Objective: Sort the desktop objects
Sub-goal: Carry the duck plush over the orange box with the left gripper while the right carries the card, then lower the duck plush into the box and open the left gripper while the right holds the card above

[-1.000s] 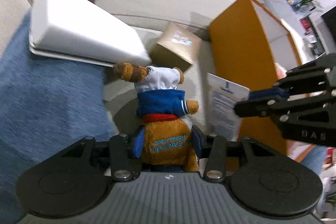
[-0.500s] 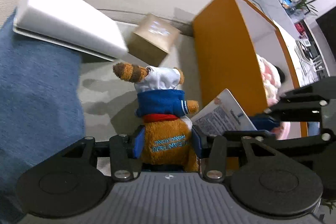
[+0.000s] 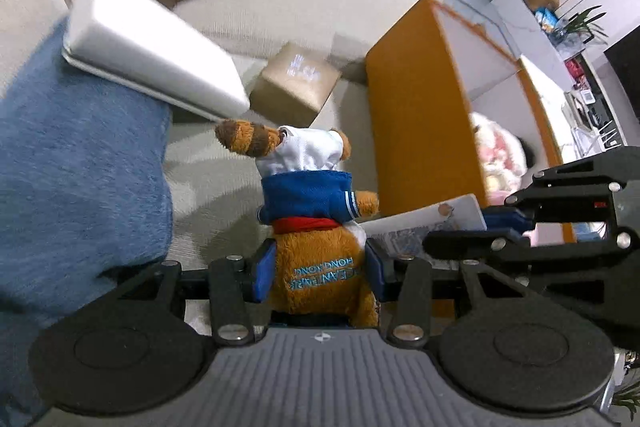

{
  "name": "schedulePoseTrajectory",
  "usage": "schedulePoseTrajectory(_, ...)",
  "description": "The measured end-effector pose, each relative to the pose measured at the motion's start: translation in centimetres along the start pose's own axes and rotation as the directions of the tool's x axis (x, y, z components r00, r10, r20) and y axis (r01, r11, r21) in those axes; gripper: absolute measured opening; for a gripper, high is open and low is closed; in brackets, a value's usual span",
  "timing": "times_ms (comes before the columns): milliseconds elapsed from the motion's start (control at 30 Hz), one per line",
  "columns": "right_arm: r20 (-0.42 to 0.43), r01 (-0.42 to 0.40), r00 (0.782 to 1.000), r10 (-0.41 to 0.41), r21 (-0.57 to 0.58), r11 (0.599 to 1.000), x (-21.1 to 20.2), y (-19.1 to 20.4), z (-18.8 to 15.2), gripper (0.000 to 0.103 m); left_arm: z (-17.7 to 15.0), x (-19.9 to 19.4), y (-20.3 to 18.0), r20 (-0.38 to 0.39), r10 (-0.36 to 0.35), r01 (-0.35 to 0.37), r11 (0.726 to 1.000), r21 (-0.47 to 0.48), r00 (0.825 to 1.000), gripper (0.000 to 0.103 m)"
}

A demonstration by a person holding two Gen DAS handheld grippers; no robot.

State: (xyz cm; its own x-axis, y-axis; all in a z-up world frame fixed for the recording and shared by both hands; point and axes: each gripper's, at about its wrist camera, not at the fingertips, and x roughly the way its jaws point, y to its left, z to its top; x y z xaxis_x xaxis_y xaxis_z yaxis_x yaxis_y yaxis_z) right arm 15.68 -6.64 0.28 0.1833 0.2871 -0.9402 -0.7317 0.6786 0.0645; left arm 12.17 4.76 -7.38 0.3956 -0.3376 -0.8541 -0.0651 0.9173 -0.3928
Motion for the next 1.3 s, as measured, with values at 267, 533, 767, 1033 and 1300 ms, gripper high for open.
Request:
schedulePoseTrajectory(267,0.214,-0.067,0.976,0.042,0.11,0.992,-8.8,-2.0,-2.4,0.012,0.4,-7.4,-4.6,0.138,-0.063,0.051,0.994,0.093,0.988,0.053)
schedulePoseTrajectory(533,0.341,0.013,0.936,-0.09,0.221,0.975,-16.5,-5.7,-7.4,0.012,3.8,-7.5,-12.6,0.132,-0.188,0.157,0.964,0.215,0.973,0.053)
schedulePoseTrajectory(767,0.273,0.12,0.937,-0.218,0.333,0.935,-16.5,-10.4,-11.5,0.012,7.5,1.1,-17.7,0.022,-0.065,0.056,0.955,0.29,0.998,0.053)
schedulePoseTrajectory(1033,0.202,0.085,0.966,-0.165,0.353,0.932,-12.4,-14.1,-13.2,0.012,8.2,8.3,-19.3,-0.09,0.192,-0.145,0.916,0.375,0.977,0.053)
schedulePoseTrajectory(1300,0.134,0.062,0.985,-0.11,0.319,0.946,-9.5,-15.1,-13.7,0.012,8.3,11.7,-19.6,-0.163,0.318,-0.228,0.882,0.412,0.934,0.058)
